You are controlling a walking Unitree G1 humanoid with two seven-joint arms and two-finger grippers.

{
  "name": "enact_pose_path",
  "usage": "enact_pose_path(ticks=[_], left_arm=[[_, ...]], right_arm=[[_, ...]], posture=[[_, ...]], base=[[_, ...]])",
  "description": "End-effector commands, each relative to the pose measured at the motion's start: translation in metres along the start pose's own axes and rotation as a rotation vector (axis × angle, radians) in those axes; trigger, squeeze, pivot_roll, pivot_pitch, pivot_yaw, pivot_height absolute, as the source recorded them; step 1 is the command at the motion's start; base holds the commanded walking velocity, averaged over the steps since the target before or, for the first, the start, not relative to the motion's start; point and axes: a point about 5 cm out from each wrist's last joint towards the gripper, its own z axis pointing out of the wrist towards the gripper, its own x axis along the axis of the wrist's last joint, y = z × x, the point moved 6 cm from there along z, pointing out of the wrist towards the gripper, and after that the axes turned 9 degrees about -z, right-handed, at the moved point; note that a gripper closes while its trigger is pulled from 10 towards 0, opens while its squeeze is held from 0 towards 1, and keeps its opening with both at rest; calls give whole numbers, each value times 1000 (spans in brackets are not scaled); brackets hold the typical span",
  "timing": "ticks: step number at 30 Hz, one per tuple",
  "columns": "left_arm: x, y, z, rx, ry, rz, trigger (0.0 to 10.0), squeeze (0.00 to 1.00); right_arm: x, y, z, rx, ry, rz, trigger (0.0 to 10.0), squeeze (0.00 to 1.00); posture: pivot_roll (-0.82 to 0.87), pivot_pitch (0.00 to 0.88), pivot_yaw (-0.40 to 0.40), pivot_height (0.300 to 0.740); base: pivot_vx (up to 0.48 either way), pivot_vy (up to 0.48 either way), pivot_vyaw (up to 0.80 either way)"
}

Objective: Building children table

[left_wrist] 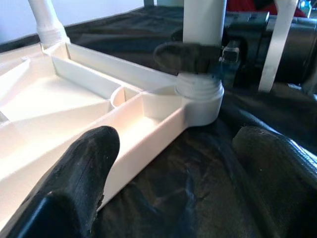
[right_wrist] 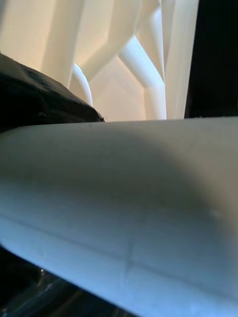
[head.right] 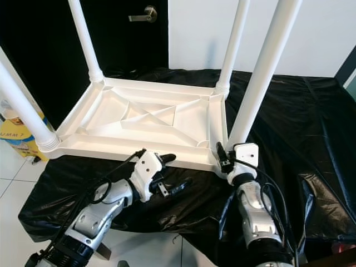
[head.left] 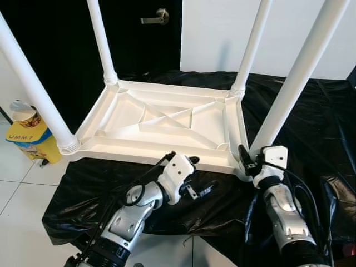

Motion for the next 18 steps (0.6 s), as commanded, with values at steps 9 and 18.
enact_pose_path(ticks=[9, 18], left_arm=[[-2, 5, 2, -4, -11, -3, 10000, 0], [0, 4, 3, -2, -7, -2, 10000, 0]], right_arm=[[-21, 4, -10, -172, -117, 25, 10000, 0], [-16, 8, -8, -181, -108, 0, 10000, 0]], posture=[[36, 0, -57, 740], [29, 0, -62, 740]], base=[[0, 0, 0], [0, 0, 0]])
